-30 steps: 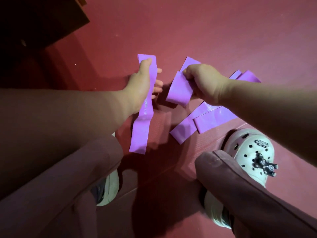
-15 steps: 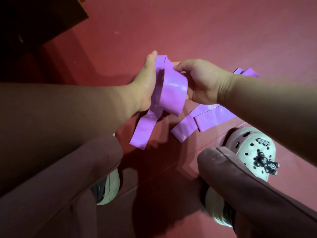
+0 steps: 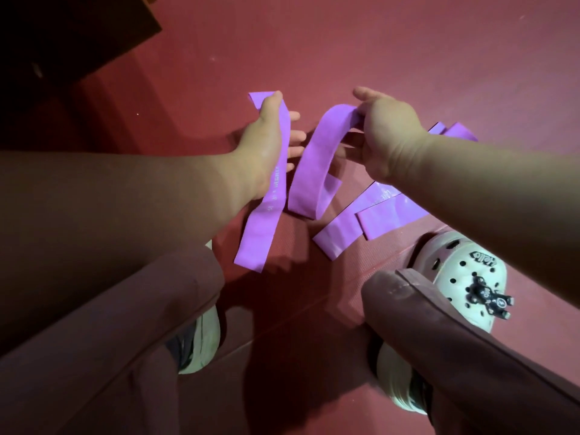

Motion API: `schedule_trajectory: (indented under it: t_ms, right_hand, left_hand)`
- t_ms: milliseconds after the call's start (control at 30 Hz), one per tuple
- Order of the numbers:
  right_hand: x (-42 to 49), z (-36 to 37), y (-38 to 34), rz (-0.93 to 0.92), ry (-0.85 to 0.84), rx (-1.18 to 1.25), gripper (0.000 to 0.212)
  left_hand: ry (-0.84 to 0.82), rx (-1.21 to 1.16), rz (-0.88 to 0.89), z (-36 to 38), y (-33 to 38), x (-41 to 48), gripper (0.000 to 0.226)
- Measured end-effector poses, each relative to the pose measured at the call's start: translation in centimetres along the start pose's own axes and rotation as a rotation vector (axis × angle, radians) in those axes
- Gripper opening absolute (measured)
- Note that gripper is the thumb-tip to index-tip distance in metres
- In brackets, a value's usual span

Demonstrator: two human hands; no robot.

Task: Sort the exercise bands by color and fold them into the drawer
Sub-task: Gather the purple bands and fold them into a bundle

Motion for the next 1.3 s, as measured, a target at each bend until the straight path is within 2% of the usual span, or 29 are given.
schedule_trajectory:
  t_ms: [133,233,400,533,600,667,700,767,800,833,933,1067,1167,1300]
  right_hand:
    - [-1.3,2.8,0.5,0.031,-0.141,0.016,0.021]
    - [-1.6,3.7,0.5,0.044,-0.175,0.013,0.016]
    - [-1.5,3.9,0.0,-0.038,-0.189,-0.172,0.040]
    - [-1.9,4.6,-0.2,-0.095,-0.240,-0.234,0.045]
    - [-2.0,4.8,0.1,-0.088,-0.238,-0.255,0.053]
    - [-2.1,4.8,0.4,-0.062,-0.236,-0.233,0.048]
    - [-2.3,4.8,0.5,-0.051,-0.235,-0.240,0.040]
    - [-2.5,4.8,0.8,-0.059,-0.258,-0.318,0.010]
    - [-2.6,5.0,1.0,-0.055,-0.283,-0.347,0.008]
    - [-2.6,5.2,1.6,-0.032,-0.316,-0.365,0.015]
    - [-2.8,5.7,2.9,0.019,-0.380,-0.337,0.019]
    - [-2.5,5.5,2.9,0.016,-0.367,-0.283,0.026]
    - [-2.1,4.9,3.1,0.026,-0.326,-0.356,0.035]
    - [-1.9,4.4,3.1,0.044,-0.278,-0.378,0.024]
  left_hand:
    - [-0.022,0.053,0.008,1.2,-0.6,0.1,0.067]
    - [-0.049,0.072,0.038,1.8,-0.8,0.0,0.053]
    - [0.007,0.116,0.019,0.5,-1.0,0.3,0.061]
    - [0.041,0.147,0.023,0.1,-1.2,0.2,0.066]
    - [0.013,0.104,0.015,0.5,-1.3,0.2,0.057]
    - [0.017,0.092,-0.002,0.4,-1.4,0.5,0.050]
    - [0.031,0.088,-0.006,0.2,-1.3,0.6,0.049]
    - [0.028,0.074,0.013,0.3,-0.9,0.5,0.044]
    - [0.008,0.086,0.028,0.5,-0.7,0.6,0.041]
    - [-0.008,0.094,0.050,0.6,-0.4,0.6,0.039]
    - [-0.056,0.055,0.086,1.3,0.5,-0.3,0.029]
    - [-0.053,0.055,0.123,1.7,1.2,-0.4,0.023]
    - [-0.029,0.009,0.093,1.3,1.0,-0.1,0.023]
    - [-0.034,-0.085,-0.017,1.2,-0.1,-0.2,0.028]
Point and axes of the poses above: each hand's wrist, its own x-axis towards the middle knuckle, its own z-axis out of the palm, y = z × x, the point moved 10 cm from there along x, towards the middle knuckle, and after that the axes turned 4 degrees about -z, right-handed, at the moved point
